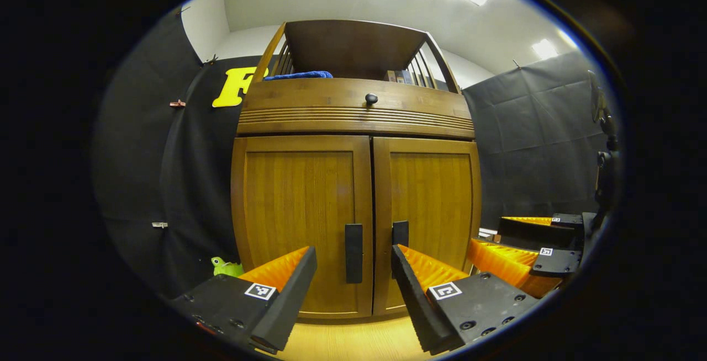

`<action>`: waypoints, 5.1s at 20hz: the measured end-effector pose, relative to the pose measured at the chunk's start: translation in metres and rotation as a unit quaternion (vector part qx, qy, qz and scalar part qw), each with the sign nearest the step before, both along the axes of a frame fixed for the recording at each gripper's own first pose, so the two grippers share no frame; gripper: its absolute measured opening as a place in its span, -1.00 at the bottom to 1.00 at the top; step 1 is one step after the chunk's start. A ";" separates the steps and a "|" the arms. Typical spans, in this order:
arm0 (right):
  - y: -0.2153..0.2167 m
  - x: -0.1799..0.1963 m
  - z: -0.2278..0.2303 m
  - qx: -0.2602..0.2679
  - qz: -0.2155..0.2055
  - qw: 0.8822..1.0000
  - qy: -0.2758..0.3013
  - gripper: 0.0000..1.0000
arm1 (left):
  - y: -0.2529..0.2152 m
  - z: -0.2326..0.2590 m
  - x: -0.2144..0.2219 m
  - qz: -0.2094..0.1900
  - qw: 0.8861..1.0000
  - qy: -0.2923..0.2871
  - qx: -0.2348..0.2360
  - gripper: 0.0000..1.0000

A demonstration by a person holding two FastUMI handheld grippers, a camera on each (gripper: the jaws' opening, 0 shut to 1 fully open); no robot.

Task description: Open the right door of the double-door shoe cabinet with the right hand, and open the left door with the left hand.

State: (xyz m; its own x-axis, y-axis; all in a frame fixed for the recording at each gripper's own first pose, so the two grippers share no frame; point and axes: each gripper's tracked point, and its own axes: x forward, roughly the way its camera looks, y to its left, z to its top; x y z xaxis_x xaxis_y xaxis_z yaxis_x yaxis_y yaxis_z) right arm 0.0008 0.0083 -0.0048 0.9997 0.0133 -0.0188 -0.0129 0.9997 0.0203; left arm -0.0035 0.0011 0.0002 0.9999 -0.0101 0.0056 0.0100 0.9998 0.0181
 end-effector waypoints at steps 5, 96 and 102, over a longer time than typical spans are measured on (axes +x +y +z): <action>0.006 -0.002 0.000 0.004 0.008 1.000 0.000 0.93 | 0.001 0.001 -0.003 -0.002 1.000 0.000 -0.001 0.70; -0.066 -0.041 -0.040 -0.038 0.007 0.997 0.060 -0.53 | -0.053 -0.035 -0.046 -0.085 0.994 0.030 -0.061 0.79; -0.095 -0.063 -0.034 -0.032 -0.017 0.998 0.057 -0.55 | -0.078 -0.038 -0.040 -0.102 0.992 0.033 -0.064 0.67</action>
